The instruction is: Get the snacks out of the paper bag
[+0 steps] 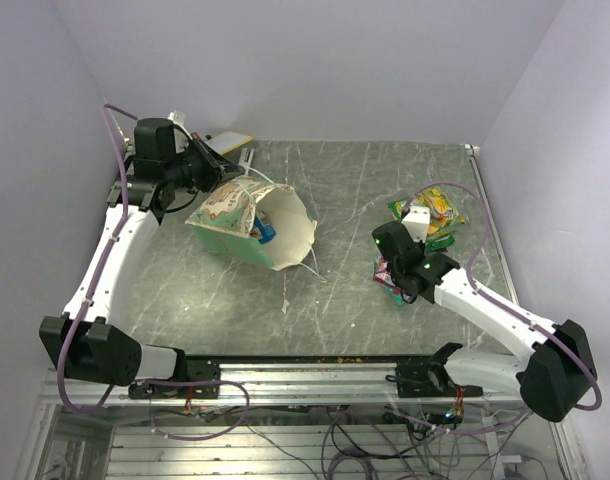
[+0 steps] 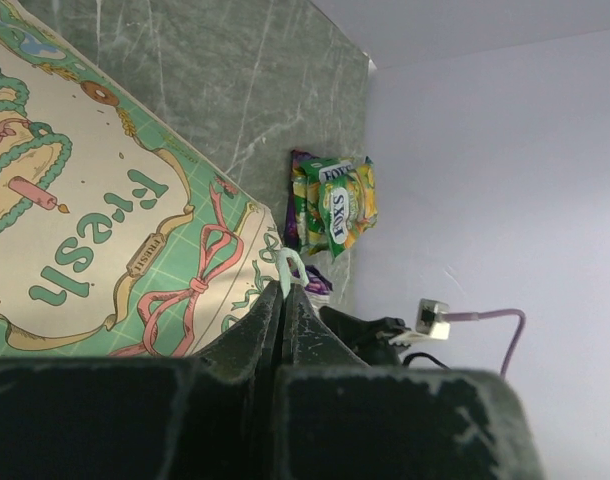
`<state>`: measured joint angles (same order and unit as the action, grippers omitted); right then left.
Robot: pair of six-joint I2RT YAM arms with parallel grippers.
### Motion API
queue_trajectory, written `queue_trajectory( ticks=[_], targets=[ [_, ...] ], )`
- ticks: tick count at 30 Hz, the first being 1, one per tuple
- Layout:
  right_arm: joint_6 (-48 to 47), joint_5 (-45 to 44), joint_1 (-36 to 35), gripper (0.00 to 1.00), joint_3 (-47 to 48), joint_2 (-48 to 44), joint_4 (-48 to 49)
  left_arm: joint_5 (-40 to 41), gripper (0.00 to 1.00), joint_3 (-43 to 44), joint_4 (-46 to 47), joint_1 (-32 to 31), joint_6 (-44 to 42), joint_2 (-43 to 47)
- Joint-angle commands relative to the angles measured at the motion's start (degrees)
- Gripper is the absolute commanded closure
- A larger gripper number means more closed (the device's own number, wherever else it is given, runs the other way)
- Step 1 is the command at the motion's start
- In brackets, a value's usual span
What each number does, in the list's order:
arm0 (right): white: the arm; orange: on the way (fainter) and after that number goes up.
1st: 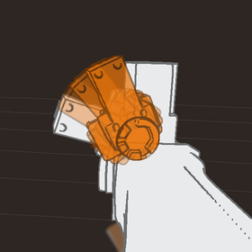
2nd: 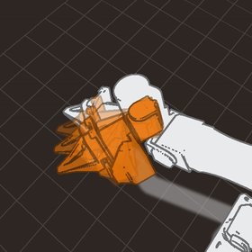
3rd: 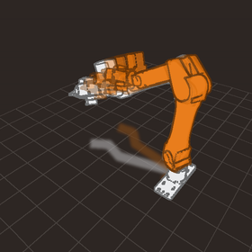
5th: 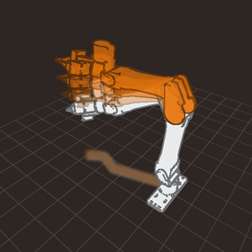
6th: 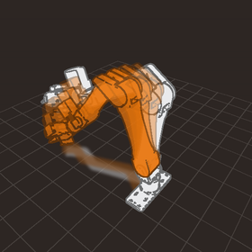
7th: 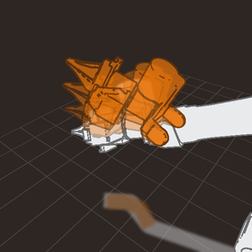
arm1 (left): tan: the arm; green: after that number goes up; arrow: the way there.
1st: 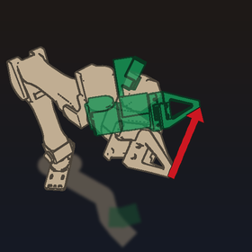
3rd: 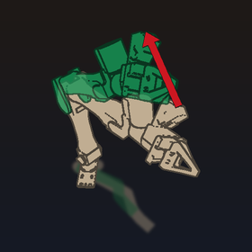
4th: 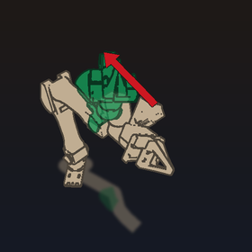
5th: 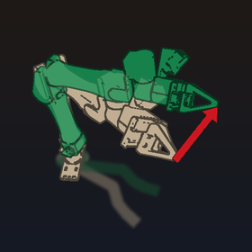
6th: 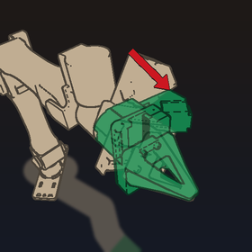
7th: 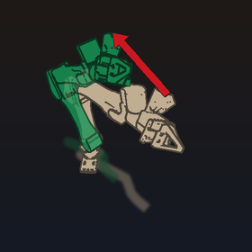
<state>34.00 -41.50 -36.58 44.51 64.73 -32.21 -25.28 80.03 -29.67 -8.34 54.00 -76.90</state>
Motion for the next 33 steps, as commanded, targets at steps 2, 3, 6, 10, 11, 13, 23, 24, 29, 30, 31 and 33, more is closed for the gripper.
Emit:
queue_trajectory(
  ticks=[2,3,6,10,11,13,23,24,29,30,31,33],
  targets=[
    [4.02,1.17,2.91,1.00,-4.01,2.26,7.45,-2.44,0.93,0.00,0.99,0.50,0.12,1.85],
    [4.01,1.49,3.76,1.00,-4.38,3.11,8.31,-2.73,0.93,-0.04,1.08,0.46,0.18,1.85],
    [4.93,3.43,5.88,1.00,-5.13,5.86,9.92,-3.46,0.93,-0.33,1.04,0.43,0.23,2.16],
    [7.95,6.79,6.26,1.00,-6.25,6.39,10.07,-4.58,0.93,-1.67,1.96,0.51,0.66,3.40],
    [9.38,7.32,6.26,1.00,-6.81,6.17,9.69,-4.90,0.93,-2.05,2.11,0.44,0.67,3.81],
    [10.82,8.51,6.26,1.00,-7.94,6.02,9.25,-5.25,0.93,-2.85,2.15,0.43,0.76,4.39],
    [12.89,7.30,6.34,1.00,-8.91,3.64,7.24,-6.26,0.93,-4.75,3.00,0.43,1.09,6.15],
    [12.67,6.78,6.34,1.00,-8.18,2.97,6.16,-6.61,0.93,-4.86,3.30,0.46,1.17,6.15],
    [10.80,7.73,6.34,0.74,-5.81,-0.69,3.87,-9.65,0.93,-6.67,6.49,0.43,2.04,6.49],
    [9.91,8.77,6.34,0.66,-5.29,-1.80,3.55,-10.30,0.93,-6.92,7.15,0.38,2.15,6.58],
    [8.94,9.35,6.34,0.59,-4.60,-3.03,2.93,-10.98,0.93,-7.09,7.87,0.30,2.12,6.56],
    [6.78,10.56,6.32,0.49,-3.11,-5.75,1.72,-12.03,0.93,-7.04,8.75,-0.10,1.55,6.68]
  ],
)
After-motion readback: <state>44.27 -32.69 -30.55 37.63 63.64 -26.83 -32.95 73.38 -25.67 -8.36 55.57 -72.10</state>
